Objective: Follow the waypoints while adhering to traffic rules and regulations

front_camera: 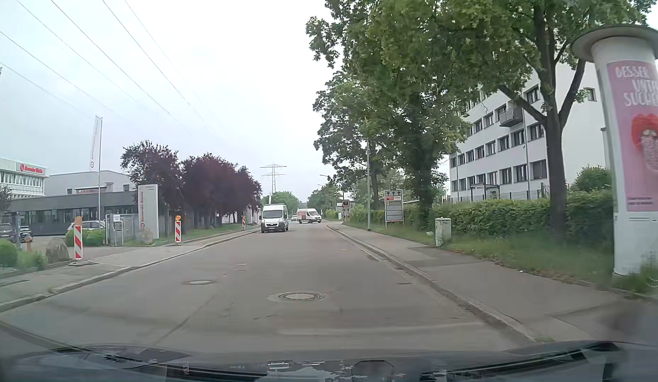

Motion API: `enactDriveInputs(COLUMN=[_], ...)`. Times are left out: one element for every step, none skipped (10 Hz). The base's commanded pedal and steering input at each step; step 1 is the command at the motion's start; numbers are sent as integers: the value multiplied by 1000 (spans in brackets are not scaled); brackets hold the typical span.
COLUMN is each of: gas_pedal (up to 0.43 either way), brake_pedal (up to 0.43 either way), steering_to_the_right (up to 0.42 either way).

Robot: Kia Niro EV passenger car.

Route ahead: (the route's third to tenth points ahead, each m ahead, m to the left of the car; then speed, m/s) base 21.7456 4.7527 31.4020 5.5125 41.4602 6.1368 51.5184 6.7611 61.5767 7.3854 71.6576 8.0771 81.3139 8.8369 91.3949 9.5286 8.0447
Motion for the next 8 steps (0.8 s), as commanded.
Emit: enactDriveInputs(gas_pedal=[67,67,67,67,67,67,67,67], brake_pedal=[0,0,0,0,0,0,0,0], steering_to_the_right=[-21,-21,-20,-18,-18,-18,-20,-21])
